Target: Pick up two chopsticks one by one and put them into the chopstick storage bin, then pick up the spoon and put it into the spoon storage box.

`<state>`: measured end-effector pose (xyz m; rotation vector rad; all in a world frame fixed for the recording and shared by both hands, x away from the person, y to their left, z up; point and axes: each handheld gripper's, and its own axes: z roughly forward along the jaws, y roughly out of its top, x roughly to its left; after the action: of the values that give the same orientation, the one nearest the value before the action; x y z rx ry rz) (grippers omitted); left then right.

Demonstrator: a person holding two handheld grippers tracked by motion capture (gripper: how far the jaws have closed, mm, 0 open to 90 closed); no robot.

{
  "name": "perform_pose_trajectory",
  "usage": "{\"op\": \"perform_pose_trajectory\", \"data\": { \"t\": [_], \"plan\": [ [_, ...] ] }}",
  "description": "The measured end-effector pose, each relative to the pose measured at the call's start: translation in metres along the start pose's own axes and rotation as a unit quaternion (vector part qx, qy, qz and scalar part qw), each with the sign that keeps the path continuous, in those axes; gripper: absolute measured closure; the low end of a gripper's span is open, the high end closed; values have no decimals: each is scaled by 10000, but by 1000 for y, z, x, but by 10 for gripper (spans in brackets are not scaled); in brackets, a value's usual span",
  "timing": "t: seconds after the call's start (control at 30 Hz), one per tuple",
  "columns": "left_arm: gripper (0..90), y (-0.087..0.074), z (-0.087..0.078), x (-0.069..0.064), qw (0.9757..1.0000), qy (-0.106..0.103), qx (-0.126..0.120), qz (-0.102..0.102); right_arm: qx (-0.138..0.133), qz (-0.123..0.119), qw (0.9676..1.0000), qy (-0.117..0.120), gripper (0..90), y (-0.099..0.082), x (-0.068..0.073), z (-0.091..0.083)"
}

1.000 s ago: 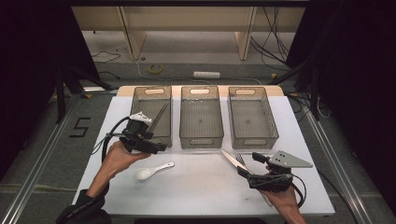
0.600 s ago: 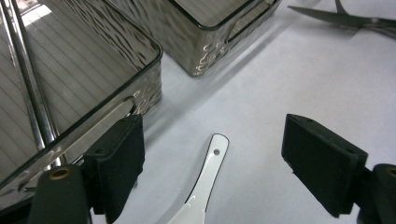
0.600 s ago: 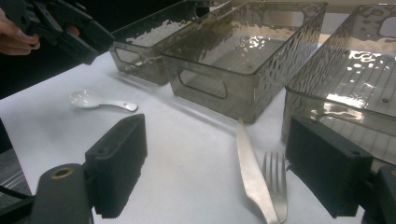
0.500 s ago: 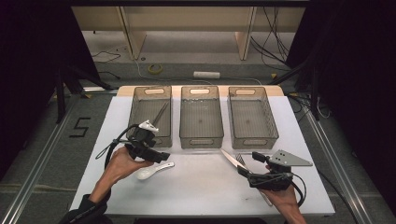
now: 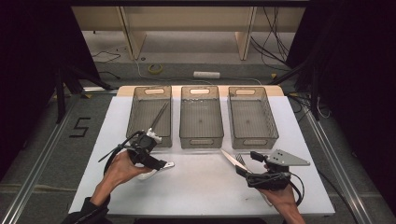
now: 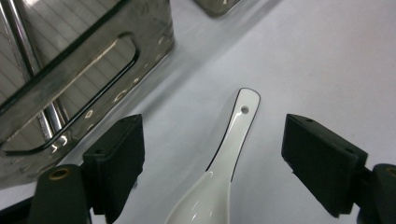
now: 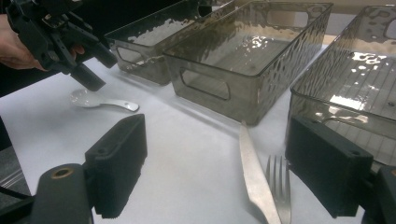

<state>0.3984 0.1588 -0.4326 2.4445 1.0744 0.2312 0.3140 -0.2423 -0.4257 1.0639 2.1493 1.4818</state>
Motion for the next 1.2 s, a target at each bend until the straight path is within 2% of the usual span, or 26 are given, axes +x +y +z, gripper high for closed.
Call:
{"op": "perform_pose_trajectory", "data": {
  "t": [0.13,0.3,0.4,0.83,1.03,1.2],
  "plan": [
    [209,-3,4,3,10000,40,61,-60,4,-21,10000,5,217,0,0,2],
    [212,-3,10,3,9999,57,157,-42,0,-7,10000,22,217,0,-1,1],
    [213,-3,14,1,9995,98,300,40,-7,-3,10000,7,217,0,-2,0],
    [226,4,19,1,9989,118,429,144,20,-19,10000,-14,217,0,-2,0],
    [278,6,25,4,9983,107,554,165,11,-10,10000,-27,217,-1,-2,-2],
    [341,6,30,-1,9973,-61,691,251,25,-55,10000,-30,217,-1,0,-2]
  ]
}}
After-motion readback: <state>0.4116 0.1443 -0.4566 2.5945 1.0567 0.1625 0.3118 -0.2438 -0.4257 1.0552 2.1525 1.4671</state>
